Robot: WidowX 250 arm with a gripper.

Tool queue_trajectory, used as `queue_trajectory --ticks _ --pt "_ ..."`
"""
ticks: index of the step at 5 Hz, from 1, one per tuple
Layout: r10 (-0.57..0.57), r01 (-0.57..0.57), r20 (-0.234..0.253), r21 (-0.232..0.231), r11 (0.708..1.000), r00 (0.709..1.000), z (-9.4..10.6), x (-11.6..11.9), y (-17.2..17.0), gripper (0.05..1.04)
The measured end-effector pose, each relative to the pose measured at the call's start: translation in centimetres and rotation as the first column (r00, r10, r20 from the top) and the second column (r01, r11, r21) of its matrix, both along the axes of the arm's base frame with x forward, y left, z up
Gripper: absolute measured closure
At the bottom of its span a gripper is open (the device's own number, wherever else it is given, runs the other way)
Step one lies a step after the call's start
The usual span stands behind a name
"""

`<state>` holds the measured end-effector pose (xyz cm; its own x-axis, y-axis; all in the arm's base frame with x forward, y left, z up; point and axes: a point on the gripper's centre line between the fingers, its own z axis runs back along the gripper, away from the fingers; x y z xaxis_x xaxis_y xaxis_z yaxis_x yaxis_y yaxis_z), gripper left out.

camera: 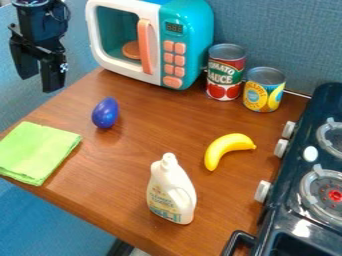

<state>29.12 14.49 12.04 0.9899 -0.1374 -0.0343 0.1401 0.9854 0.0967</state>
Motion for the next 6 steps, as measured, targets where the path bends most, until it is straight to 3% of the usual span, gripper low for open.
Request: queue_trajectory --ticks 1,2,3,4,6 --pt "0.006 -0.006 -0.021 -0.016 1.0 1.0 -0.9 -0.1 -0.2 0.087" --pt "0.092 -0.089 0.041 -0.05 0.995 0.995 -0.9 0.9 -0.8 0.087" --pt "0.105 -0.102 0.045 -0.059 0.993 0.993 -0.3 1.3 -1.3 0.087" --pt "0.156 -0.149 0.089 -0.084 0.985 0.984 0.5 2.5 -2.1 0.087" --pt "0.195 -0.187 0.077 -0.094 0.978 0.978 -1.2 5.0 -2.0 0.087"
